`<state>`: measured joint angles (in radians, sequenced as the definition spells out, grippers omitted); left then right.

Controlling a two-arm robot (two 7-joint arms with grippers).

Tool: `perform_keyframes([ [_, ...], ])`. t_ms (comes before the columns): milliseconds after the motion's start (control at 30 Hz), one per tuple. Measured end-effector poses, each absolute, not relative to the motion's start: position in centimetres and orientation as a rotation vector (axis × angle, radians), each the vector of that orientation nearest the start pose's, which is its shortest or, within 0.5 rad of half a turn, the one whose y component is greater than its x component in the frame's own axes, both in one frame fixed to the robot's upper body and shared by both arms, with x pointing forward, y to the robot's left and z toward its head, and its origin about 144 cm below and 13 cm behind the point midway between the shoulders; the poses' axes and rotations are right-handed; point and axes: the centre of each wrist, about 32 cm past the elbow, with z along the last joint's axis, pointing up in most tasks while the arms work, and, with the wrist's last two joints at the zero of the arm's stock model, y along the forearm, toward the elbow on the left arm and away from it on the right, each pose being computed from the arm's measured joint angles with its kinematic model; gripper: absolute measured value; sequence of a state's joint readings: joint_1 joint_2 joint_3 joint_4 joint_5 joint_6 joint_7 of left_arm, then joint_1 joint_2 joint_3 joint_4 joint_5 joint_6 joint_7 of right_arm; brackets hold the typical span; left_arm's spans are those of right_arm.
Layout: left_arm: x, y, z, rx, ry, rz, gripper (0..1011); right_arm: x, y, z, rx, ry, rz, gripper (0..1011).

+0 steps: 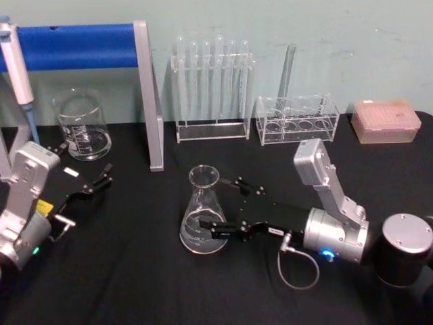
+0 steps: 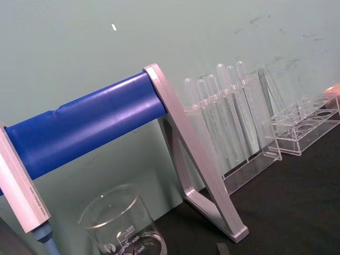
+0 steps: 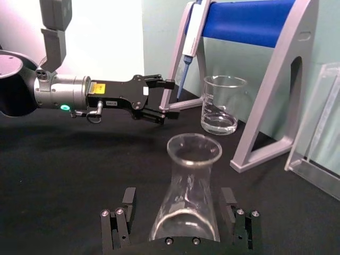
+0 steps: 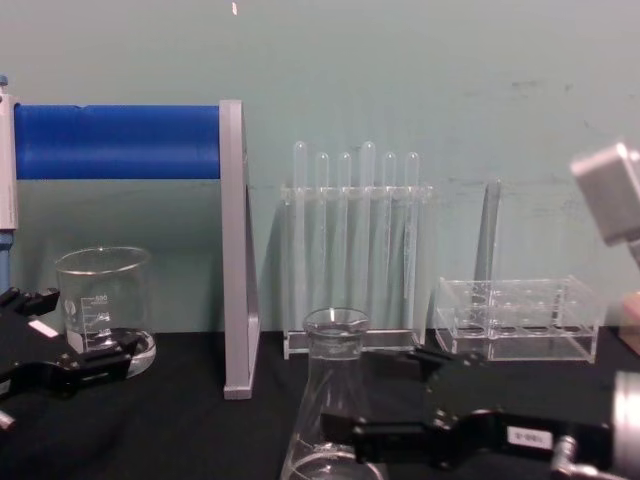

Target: Grasp the erlenmeyer flask with one hand, shake it three times, then place it back.

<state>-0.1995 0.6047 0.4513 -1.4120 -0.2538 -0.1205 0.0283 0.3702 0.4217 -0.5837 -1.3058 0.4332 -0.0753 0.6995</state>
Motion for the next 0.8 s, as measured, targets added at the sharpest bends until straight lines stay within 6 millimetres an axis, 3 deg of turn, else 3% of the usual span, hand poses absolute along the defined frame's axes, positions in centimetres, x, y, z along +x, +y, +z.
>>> perform_keyframes([
  [467,48.9,31.0,114.0,0.305,-0.285,1.248,1001,49.4,-26.1,114.7,-0.146,-0.014,-0.611,1003],
  [800,48.9,31.0,114.0,0.305,-0.285,1.248,1001,48.0,-26.7,114.8,-0.043,-0.026,-0.843,1003],
])
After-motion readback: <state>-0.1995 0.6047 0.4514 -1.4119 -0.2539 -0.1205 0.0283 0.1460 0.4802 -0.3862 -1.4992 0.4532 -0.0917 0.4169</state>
